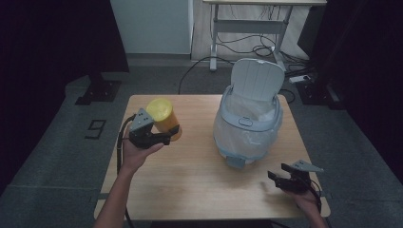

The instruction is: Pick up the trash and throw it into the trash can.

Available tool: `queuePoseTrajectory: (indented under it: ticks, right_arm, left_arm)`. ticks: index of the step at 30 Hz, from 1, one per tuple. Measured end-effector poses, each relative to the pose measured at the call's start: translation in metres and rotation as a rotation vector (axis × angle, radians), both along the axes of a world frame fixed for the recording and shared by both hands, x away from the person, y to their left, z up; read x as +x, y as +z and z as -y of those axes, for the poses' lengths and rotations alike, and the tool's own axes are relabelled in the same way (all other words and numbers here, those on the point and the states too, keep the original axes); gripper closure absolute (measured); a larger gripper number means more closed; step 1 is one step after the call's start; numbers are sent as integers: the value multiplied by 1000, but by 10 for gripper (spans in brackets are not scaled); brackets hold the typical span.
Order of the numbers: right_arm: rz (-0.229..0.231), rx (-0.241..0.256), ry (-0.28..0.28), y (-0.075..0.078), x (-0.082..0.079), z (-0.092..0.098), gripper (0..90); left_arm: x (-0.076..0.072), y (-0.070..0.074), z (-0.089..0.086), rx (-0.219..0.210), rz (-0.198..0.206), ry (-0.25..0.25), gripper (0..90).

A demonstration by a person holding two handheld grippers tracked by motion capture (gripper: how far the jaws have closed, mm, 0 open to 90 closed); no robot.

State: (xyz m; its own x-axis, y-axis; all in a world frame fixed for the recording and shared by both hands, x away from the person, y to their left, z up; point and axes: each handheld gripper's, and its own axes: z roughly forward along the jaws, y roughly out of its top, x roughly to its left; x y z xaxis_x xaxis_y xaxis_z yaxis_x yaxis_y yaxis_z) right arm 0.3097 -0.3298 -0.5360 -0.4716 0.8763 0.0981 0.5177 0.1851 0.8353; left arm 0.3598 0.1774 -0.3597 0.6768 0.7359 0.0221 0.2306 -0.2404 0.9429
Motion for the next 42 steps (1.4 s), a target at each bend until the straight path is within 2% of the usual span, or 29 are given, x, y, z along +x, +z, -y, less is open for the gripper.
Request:
queuePoseTrajectory:
  ticks: [28, 42]
  right_arm:
    - [-10, -8, 4, -1, 0, -1, 248]
    - [-9, -3, 3, -1, 1, 1, 248]
  left_arm:
    - [7, 46, 29, -13, 40, -69, 238]
    - [13, 61, 42, -16, 36, -111, 238]
